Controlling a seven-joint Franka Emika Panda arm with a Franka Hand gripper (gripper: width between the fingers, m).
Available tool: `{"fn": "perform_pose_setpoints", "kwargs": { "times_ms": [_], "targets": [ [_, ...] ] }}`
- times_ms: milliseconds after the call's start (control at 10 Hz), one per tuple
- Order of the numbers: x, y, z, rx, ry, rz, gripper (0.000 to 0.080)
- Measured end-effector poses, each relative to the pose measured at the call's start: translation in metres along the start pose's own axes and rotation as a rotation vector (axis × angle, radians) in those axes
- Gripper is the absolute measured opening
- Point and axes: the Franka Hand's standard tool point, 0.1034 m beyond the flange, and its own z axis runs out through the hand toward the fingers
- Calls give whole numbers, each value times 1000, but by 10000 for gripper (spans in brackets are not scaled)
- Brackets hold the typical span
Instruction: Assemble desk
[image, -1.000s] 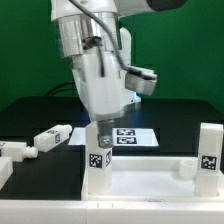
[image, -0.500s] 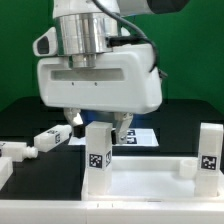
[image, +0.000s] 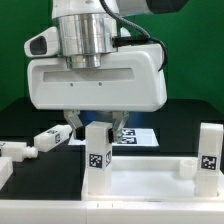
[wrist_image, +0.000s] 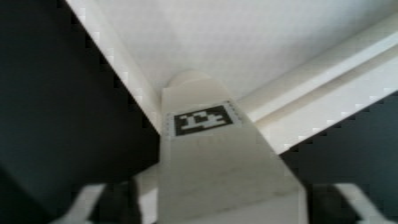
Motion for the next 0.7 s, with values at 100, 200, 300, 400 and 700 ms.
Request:
{"fn": "perform_pose_setpoints", "kwargs": {
  "times_ms": [100,200,300,400,700],
  "targets": [
    [1,1,-1,-2,2,104,285],
    [0,0,-1,-8,2,286,285],
    [-2,0,-2,-11,-5,540,285],
    [-2,1,-1,1,-11,754,285],
    [-2,2,0,8,-18,941,285]
  ]
}}
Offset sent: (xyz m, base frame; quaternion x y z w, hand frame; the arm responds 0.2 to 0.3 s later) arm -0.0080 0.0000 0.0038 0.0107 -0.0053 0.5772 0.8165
